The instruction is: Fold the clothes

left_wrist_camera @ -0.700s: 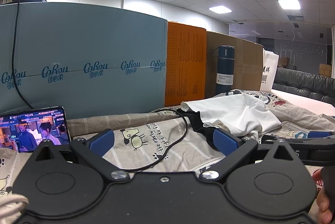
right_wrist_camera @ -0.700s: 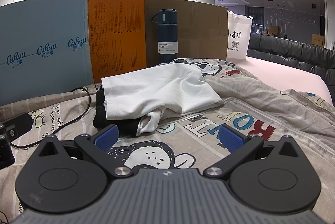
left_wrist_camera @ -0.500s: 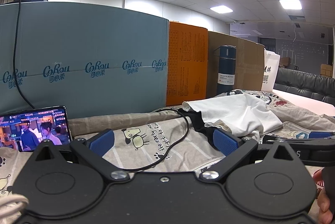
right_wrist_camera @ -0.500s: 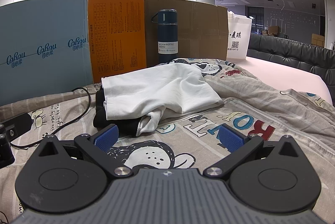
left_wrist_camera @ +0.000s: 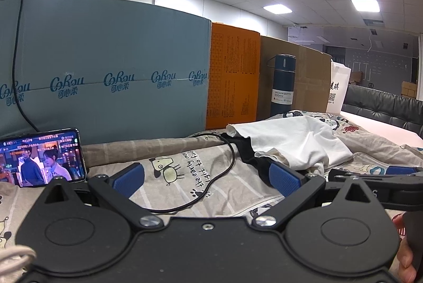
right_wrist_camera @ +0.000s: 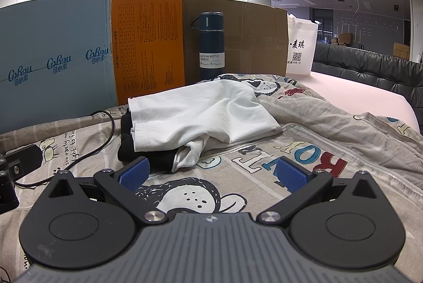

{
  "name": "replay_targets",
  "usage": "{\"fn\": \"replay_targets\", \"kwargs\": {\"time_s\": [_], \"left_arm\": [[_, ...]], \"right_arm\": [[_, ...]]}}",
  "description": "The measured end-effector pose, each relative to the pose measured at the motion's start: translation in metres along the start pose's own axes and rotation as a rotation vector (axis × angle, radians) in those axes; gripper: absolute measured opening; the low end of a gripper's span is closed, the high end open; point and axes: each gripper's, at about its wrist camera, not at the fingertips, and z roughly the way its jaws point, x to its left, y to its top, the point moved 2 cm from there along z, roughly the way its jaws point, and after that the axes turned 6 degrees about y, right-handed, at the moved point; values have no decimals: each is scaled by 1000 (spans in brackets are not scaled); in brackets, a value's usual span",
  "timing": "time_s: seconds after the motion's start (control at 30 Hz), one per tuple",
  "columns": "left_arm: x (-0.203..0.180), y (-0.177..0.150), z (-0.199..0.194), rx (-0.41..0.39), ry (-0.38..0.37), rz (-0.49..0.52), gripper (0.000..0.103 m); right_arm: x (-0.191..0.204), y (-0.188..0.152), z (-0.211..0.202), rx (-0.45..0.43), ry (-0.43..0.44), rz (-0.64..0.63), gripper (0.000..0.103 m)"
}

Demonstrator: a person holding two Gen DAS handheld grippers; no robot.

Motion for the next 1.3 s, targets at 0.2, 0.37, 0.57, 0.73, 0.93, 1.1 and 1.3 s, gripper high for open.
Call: {"fn": "replay_targets", "kwargs": {"time_s": [0.2,0.37,0.57,0.73,0.93,1.1,1.3], "left_arm": [[0,0,-1,0,-1,-1,103],[0,0,-1,1,0,0,103],[0,0,-1,1,0,1,103],[0,1,-3,-5,-4,-6,103],[1,5,-8,-21,-13,-18,103],[-2,9,-18,-39,-24,-23,103],[0,17,-39,-62,-28,-53,103]], "right_arm": [[0,-1,1,3,0,0,103],[0,-1,0,3,-1,1,103],[0,-1,0,6,1,4,103],[-1,-1,-1,2,9,12,103],[-2,1,-6,-26,45,40,103],[-2,4,-13,-70,78,64,103],[-3,12,-28,-103,107,93,103]]}}
